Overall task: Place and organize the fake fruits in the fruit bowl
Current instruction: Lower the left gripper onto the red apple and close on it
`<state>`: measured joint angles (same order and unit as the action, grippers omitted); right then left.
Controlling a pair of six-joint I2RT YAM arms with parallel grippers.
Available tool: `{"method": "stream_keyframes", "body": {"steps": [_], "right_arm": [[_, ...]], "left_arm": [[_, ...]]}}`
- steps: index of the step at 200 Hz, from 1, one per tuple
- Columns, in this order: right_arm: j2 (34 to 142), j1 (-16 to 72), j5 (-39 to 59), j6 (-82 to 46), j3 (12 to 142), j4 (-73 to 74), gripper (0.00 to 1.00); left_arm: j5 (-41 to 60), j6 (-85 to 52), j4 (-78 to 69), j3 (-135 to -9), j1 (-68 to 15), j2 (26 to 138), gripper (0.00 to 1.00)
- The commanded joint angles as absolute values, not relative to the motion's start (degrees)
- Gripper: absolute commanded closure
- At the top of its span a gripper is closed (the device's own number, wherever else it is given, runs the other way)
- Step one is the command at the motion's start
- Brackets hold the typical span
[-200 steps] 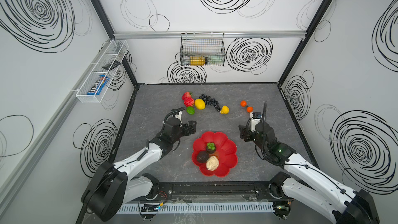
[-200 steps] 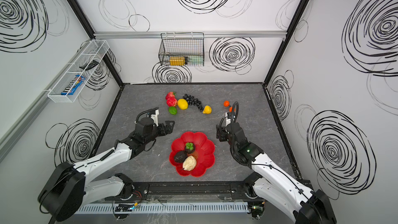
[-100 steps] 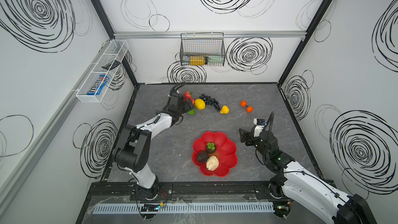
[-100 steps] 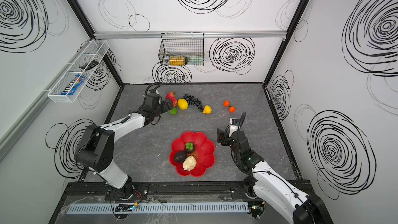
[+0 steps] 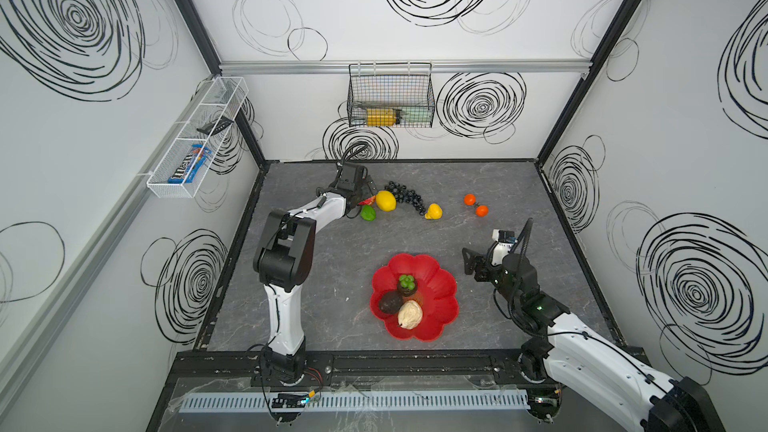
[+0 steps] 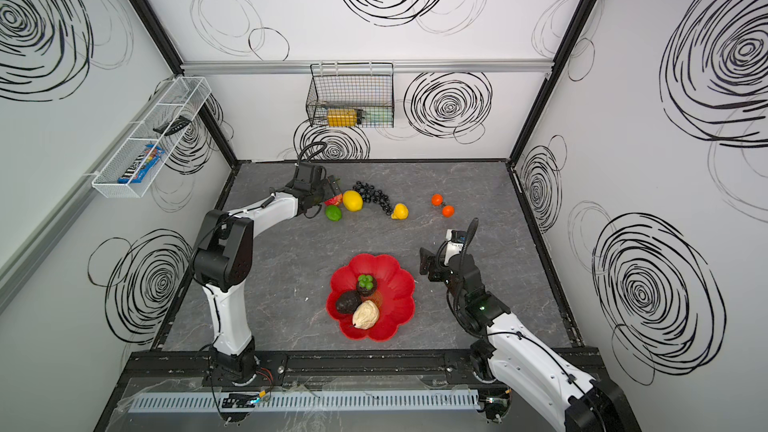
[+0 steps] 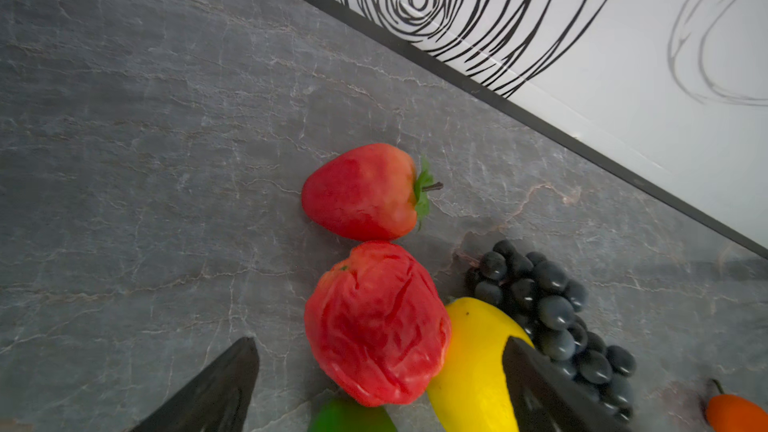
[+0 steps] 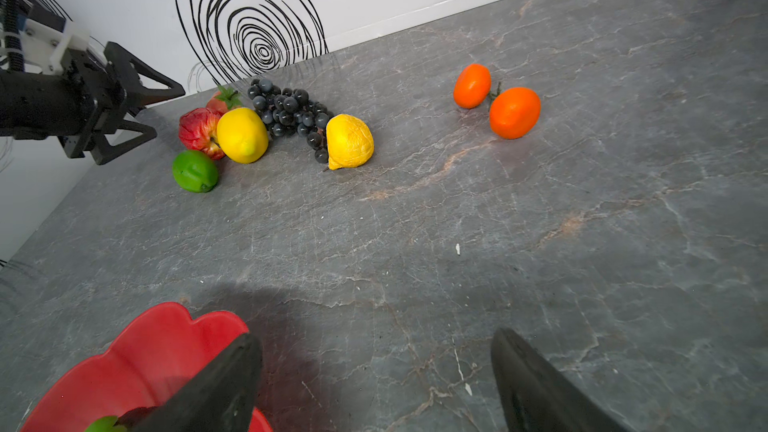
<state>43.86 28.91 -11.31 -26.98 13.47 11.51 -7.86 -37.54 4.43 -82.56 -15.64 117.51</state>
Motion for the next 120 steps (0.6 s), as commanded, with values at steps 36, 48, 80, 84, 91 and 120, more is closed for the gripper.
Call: {"method": "stream_keyframes", "body": {"steps": [36,48,80,84,91,120], "right_arm": [[44.26,28.3,-10.55,-27.77,13.05,13.85,0.09],[44.49,28.26,-10.42,-27.76,13.15,13.8,0.09],[45.12,28.19,-9.96,-27.77,13.29,14.11,0.08],[45.23,28.13,-9.91,-27.77,13.2,14.14,0.08],[45.34,28.13,-9.8,-27.72,13.24,14.2,0.08],[45.95,28.08,-9.19,-27.68,13.29,14.41,0.08]], "left_arm": [[-7.8,-38.41,6.21,-87.86,-15.56,123.69,0.0],[-7.39,-38.57,6.06,-88.53,-15.63,124.64,0.02],[-6.96,-38.77,5.54,-89.88,-15.56,126.1,0.04],[-6.87,-38.72,5.67,-90.11,-15.49,126.4,0.04],[-6.87,-38.59,5.95,-90.58,-15.36,126.64,0.06],[-7.02,-38.17,6.35,-91.46,-14.61,127.05,0.08]]}}
